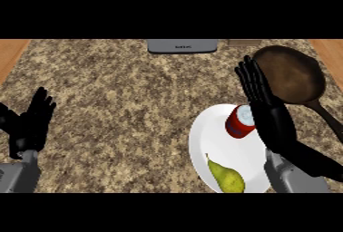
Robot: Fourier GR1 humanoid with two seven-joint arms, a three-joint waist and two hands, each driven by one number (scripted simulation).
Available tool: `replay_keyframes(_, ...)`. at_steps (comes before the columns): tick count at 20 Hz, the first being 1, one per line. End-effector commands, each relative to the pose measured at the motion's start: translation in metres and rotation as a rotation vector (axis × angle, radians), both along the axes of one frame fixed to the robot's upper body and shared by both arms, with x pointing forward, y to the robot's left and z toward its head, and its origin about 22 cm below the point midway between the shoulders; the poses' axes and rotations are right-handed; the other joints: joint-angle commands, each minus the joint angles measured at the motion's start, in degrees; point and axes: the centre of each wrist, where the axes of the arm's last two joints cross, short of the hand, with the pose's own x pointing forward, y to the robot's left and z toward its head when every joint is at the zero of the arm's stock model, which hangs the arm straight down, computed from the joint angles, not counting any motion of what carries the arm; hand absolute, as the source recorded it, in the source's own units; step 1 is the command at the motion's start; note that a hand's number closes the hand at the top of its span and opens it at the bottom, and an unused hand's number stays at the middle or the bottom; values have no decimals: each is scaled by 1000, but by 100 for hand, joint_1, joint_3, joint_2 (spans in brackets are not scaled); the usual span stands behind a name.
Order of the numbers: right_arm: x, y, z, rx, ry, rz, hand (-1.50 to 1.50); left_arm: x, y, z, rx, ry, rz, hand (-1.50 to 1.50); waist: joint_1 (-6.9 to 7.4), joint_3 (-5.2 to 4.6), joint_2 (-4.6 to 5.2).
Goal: Pick the can from the plate and place it in the pan
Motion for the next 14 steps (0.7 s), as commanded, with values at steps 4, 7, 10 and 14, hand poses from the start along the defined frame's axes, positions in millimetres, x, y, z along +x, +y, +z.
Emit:
replay_keyframes(4,23,-16,25,-20,28,430,150,7,-71,18,28,-264,-301,0,262,-22,199)
replay_keyframes(7,38,-76,49,-470,22,247,150,6,-104,22,-1,-329,-443,0,110,-60,221)
replay_keyframes(10,42,-147,18,-169,169,338,-150,-14,-115,7,-8,-375,-498,0,259,-17,247)
replay_keyframes(14,42,-202,29,-283,141,470,-150,-21,-125,15,-10,-371,-525,0,324,-8,220)
